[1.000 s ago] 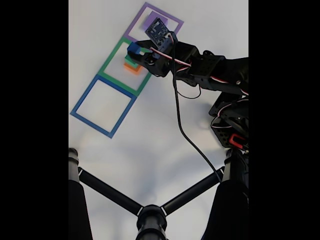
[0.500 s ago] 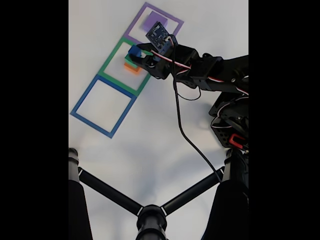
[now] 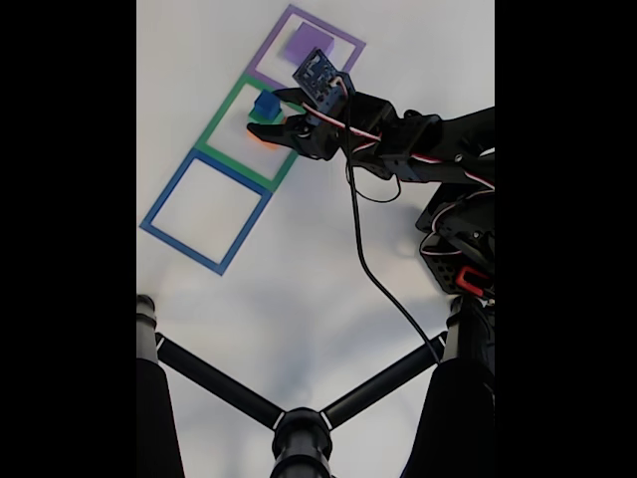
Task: Tower of hanoi
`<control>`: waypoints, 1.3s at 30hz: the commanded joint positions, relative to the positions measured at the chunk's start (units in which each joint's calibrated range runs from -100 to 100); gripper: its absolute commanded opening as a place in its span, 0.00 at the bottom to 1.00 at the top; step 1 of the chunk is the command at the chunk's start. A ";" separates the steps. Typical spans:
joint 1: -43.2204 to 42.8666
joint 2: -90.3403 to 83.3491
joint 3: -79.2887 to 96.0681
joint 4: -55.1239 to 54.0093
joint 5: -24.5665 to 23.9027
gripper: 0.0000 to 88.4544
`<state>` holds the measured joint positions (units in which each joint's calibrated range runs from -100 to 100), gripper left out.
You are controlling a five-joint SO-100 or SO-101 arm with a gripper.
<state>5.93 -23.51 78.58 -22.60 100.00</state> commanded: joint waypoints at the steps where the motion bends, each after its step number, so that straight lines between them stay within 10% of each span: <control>1: 0.90 -8.70 -4.66 10.33 0.00 0.29; 24: 14.70 -18.32 -74.54 109.24 0.00 0.00; 39: 26.97 -18.96 -77.99 113.61 0.00 0.00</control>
<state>31.68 -41.56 2.62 92.32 99.22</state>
